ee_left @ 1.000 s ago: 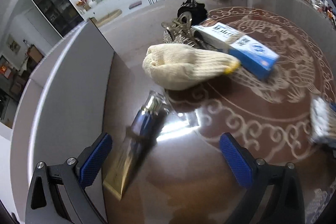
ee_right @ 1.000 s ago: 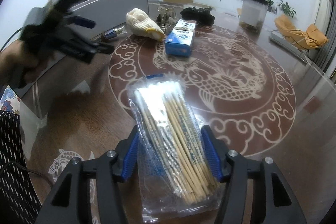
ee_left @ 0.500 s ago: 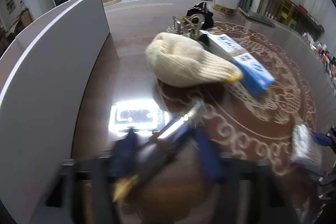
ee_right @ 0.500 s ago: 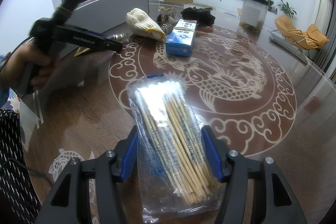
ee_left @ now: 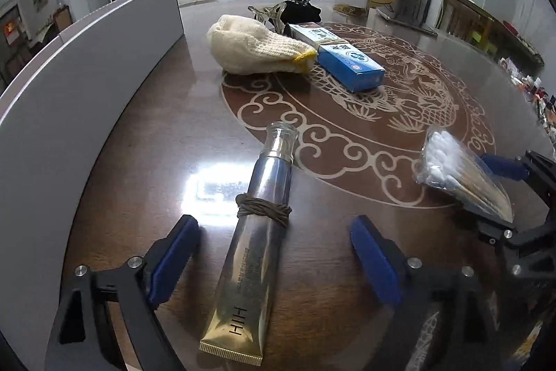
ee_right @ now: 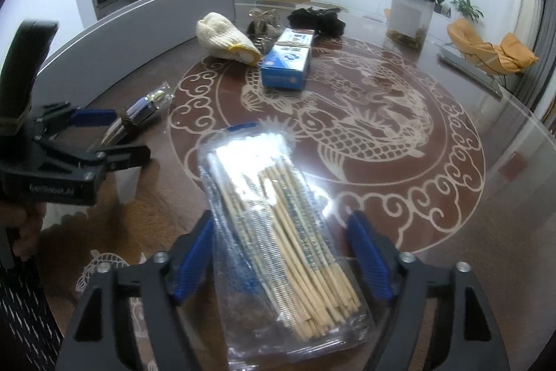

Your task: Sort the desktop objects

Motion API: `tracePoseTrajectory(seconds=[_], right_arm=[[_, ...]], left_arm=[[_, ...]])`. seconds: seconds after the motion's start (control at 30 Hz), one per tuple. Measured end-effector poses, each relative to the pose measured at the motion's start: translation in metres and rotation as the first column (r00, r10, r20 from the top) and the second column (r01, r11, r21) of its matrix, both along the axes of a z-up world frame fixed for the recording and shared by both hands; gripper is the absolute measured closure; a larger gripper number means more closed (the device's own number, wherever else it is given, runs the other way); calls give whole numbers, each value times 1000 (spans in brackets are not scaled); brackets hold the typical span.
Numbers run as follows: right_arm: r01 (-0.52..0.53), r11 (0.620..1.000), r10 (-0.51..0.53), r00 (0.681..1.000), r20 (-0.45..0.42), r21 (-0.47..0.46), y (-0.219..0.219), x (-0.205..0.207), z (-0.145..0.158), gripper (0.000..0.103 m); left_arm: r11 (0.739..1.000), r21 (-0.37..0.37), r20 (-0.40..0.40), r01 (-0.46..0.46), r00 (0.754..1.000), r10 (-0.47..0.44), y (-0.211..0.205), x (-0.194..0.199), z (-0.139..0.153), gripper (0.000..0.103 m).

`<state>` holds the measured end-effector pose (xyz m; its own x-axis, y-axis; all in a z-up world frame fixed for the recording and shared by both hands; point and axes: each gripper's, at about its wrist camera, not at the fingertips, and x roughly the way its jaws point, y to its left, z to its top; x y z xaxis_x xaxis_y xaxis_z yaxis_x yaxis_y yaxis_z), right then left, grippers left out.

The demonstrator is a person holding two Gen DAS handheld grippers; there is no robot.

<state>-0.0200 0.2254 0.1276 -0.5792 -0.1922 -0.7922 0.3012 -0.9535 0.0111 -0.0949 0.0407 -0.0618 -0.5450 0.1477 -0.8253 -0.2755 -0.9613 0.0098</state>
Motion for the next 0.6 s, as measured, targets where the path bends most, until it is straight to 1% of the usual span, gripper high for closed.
tracePoseTrajectory(seconds=[0.07,0.2,0.27,0.33,0.6], right_arm=[[7,1000,-7,1000,4,-7,2,-1,0,17],[3,1000,-3,1000,13,9,-1,-3,-2,10],[-5,1000,4,1000,16,29,-5,-3,-4,4],[-5,1000,4,1000,26,30,-5,-5,-6,0],[-3,1000,2,1000,27,29,-5,-5,-6,0]], left_arm=[[1000,3,3,-17,1000,17,-2,-2,-2,0],[1000,10,1,-20,1000,20,-4,0,-4,0],[1000,11,0,-21,1000,21,-5,3,-4,0],[1000,11,-1,-21,1000,21,-6,4,-4,0],[1000,10,-1,-24,1000,24,-4,3,-5,0]])
